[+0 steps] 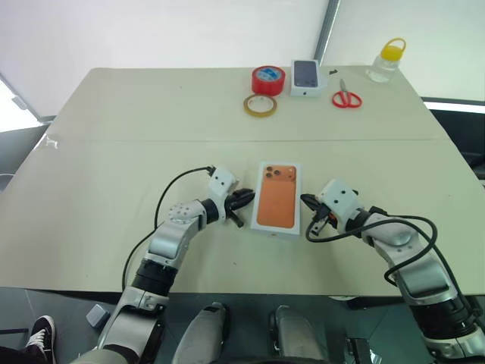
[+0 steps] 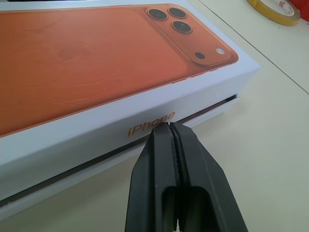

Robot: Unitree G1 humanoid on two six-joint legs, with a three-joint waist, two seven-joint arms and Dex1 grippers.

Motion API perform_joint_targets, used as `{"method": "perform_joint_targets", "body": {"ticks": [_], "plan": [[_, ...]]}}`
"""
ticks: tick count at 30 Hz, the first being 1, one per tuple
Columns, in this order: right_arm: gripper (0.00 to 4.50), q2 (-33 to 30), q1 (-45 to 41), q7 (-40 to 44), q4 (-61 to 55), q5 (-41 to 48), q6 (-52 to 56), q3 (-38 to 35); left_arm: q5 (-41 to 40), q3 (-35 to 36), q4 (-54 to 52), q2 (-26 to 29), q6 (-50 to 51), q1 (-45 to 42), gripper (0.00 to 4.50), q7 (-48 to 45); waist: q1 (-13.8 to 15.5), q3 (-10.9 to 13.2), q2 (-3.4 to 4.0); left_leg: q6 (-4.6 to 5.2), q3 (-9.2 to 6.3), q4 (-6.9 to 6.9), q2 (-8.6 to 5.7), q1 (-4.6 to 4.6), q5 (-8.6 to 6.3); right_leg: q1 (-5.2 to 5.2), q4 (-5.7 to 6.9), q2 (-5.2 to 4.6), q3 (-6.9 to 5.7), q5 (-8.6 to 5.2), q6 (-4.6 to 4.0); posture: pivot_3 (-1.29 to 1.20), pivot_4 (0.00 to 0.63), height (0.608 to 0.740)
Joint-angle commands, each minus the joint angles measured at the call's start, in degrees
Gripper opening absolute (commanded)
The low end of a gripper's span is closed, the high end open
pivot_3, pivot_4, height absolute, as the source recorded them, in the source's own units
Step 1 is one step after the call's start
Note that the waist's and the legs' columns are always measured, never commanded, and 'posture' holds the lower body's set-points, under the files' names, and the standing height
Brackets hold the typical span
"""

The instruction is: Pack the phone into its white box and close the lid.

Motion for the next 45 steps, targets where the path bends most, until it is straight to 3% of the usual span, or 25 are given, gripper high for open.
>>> {"method": "perform_joint_targets", "body": {"ticks": [1,25,45], "plan": [[0.05,0.71,-0.17,0.45,-2.41,0.06,-0.58,0.11,-0.13,-1.51,-1.06,-1.61,-2.13,-0.98,0.58,-0.62,0.01,0.0,0.0,0.0,0.0,0.0,0.0,0.0,0.0,0.0,0.0,0.0,0.0,0.0,0.0,0.0,0.15,0.74],[0.05,0.41,1.12,0.25,-1.74,-2.16,-0.24,-1.34,0.1,-0.31,-0.02,-4.6,-1.79,-2.29,0.58,0.62,0.12,0.0,0.0,-0.02,0.0,0.04,-0.01,0.0,0.01,0.02,0.01,0.0,0.0,0.0,0.01,0.0,0.15,0.74],[0.05,1.58,-1.31,0.78,1.25,-5.36,-0.08,1.64,2.38,-0.69,0.97,-2.55,-1.72,-0.36,0.58,2.32,-0.31,-0.03,0.01,-0.14,0.01,0.05,0.02,0.04,0.08,0.02,0.07,0.03,0.01,0.0,0.01,0.0,0.15,0.74]]}}
